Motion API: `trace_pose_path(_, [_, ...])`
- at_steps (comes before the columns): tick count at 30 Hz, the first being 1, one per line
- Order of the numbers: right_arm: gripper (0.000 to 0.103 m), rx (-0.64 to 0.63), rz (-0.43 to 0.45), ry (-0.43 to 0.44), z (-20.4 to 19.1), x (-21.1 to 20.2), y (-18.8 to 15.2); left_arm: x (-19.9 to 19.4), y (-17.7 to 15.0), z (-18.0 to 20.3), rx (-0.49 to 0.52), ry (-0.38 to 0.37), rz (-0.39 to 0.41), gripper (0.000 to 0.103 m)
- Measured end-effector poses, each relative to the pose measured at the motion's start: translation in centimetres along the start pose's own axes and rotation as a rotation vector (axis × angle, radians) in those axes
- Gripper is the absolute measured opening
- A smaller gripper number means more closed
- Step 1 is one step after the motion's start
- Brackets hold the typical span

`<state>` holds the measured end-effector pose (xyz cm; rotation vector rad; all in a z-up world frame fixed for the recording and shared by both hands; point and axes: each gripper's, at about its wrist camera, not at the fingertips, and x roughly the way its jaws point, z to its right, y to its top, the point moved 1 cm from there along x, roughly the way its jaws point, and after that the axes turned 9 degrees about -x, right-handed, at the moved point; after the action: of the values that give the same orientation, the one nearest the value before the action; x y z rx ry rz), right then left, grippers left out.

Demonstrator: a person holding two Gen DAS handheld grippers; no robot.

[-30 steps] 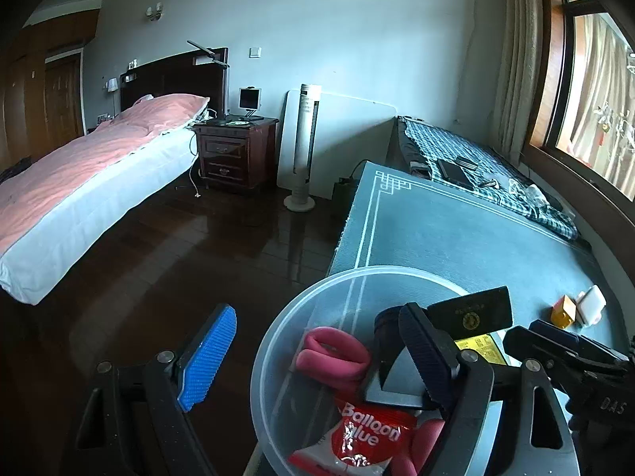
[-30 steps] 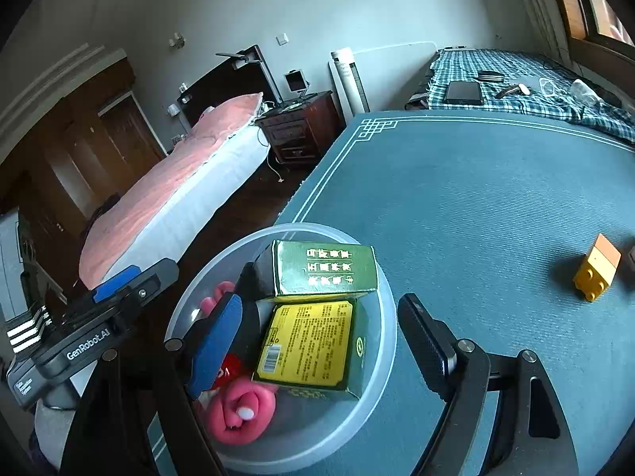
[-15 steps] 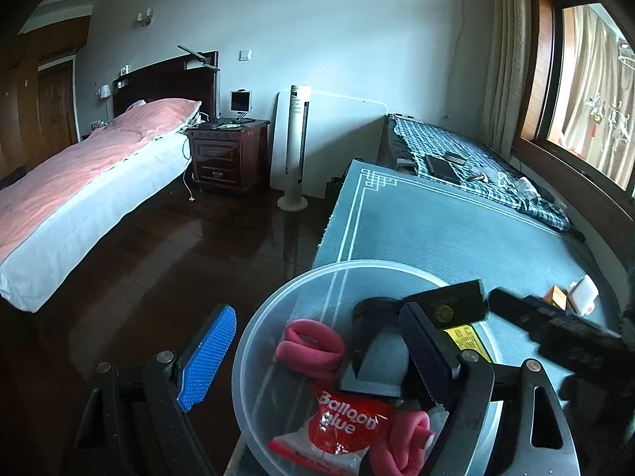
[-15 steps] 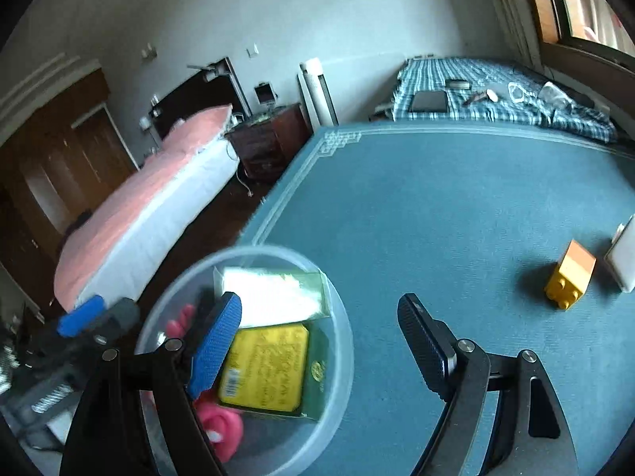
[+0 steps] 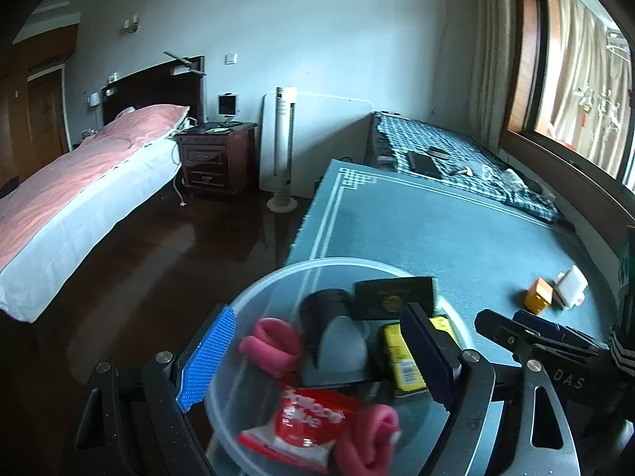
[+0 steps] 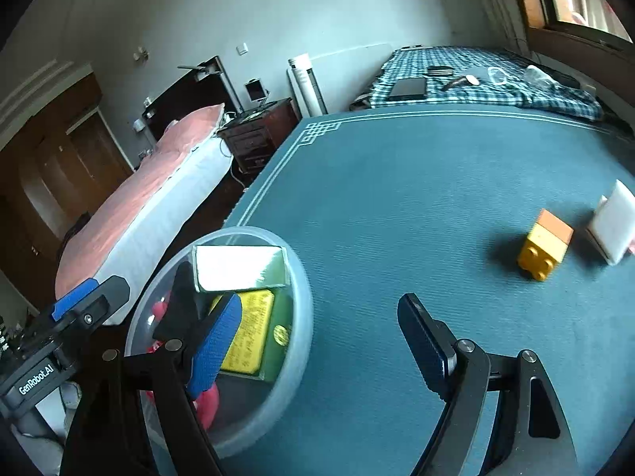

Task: Organize objects
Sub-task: 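Move right tool toward white foam block while left tool approaches orange-yellow brick, then grasp white foam block with right tool while left tool grasps orange-yellow brick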

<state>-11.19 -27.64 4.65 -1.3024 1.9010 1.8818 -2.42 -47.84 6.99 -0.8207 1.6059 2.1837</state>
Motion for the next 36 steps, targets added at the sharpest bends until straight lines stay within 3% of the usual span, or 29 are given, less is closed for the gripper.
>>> trace_pose_path(10, [0.082, 0.092, 0.006, -0.064, 5.4, -2.4, -2.1, -0.1, -1.2, 5.0, 0.074, -0.048, -0.022, 0.092])
trace_pose_path(25, [0.082, 0.281, 0.051, -0.213, 17.9, -6.6, -4.1, 1.6, -3.6, 14.3, 0.199, -0.111, -0.074, 0.092])
trace_pose_path(36, [0.082, 0.395, 0.078, -0.142, 23.1, -5.8, -2.7, 3.5, -5.3, 18.6, 0.264, -0.130, -0.117, 0.092])
